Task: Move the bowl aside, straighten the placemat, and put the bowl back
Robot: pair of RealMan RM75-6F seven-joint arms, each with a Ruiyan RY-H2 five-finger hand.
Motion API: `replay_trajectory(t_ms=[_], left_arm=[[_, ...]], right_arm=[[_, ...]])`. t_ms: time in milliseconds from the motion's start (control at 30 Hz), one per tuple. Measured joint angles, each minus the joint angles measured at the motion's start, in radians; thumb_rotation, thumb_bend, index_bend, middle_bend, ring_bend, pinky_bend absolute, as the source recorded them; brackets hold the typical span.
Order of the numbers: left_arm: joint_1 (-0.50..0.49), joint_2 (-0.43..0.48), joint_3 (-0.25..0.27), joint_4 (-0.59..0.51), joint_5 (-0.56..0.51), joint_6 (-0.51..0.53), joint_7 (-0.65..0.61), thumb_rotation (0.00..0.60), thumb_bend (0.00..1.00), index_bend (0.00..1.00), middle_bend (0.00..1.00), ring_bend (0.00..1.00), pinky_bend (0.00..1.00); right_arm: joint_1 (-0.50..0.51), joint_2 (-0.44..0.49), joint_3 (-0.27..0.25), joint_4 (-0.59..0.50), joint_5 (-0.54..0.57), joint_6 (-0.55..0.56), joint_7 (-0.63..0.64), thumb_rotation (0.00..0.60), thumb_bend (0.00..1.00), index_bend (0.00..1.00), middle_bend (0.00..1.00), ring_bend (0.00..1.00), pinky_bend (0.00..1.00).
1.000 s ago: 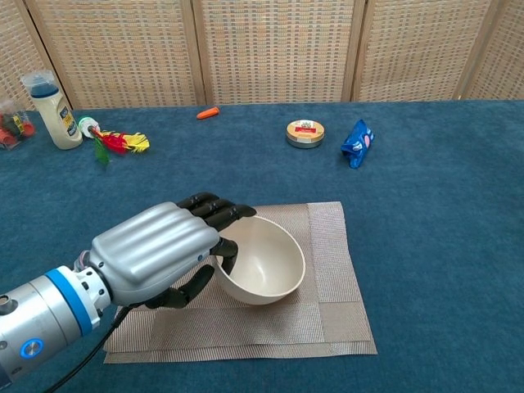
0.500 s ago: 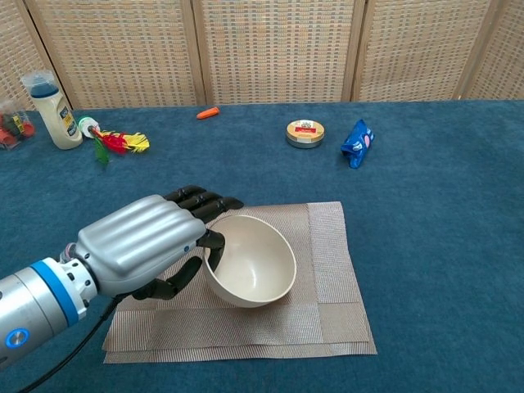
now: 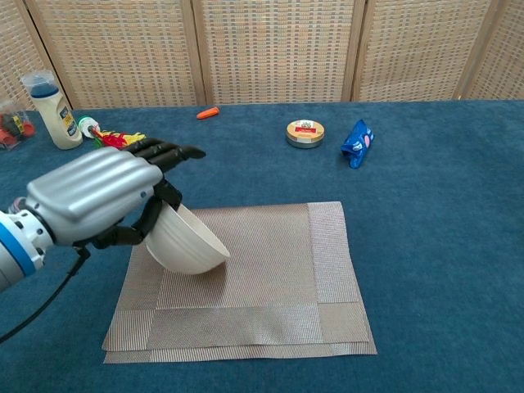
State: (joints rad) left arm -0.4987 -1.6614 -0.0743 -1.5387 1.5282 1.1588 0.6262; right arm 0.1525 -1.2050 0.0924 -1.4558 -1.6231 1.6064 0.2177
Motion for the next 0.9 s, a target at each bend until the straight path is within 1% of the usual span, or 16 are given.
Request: replay_trajectory(t_ms=[200,367,633,900], left_arm=[[0.013,0.073,-0.031,0.0,-0.015,0.041,-0.071,0.6,0.73,0.72,0.0,0.0,0.0],[0.025,0.13,-0.045,0.036,-0.036,0.057,-0.126,0.6,0.73,0.72,0.0,0.0,0.0],[0.043,0.162,-0.044,0.15,-0.061,0.066,-0.209,0.6,0.73,0.72,0.0,0.0,0.0],[0.055,0.162,-0.042,0.262,-0.07,0.081,-0.301,0.6,0.73,0.73,0.0,0.0,0.0]], right_arm=[[0.001,-0.001,-0.002,-0.001,-0.002,-0.002,-0.007,0.6,0.13,0.15,0.0,0.0,0.0],[0.002,-0.005,-0.005,-0.003,-0.007,-0.007,-0.02,0.6,0.13,0.15,0.0,0.0,0.0],[0.004,-0.007,-0.009,-0.006,-0.01,-0.011,-0.032,0.6,0.13,0.15,0.0,0.0,0.0],[0.005,-0.011,-0.011,-0.007,-0.013,-0.015,-0.041,0.6,0.13,0.15,0.0,0.0,0.0]])
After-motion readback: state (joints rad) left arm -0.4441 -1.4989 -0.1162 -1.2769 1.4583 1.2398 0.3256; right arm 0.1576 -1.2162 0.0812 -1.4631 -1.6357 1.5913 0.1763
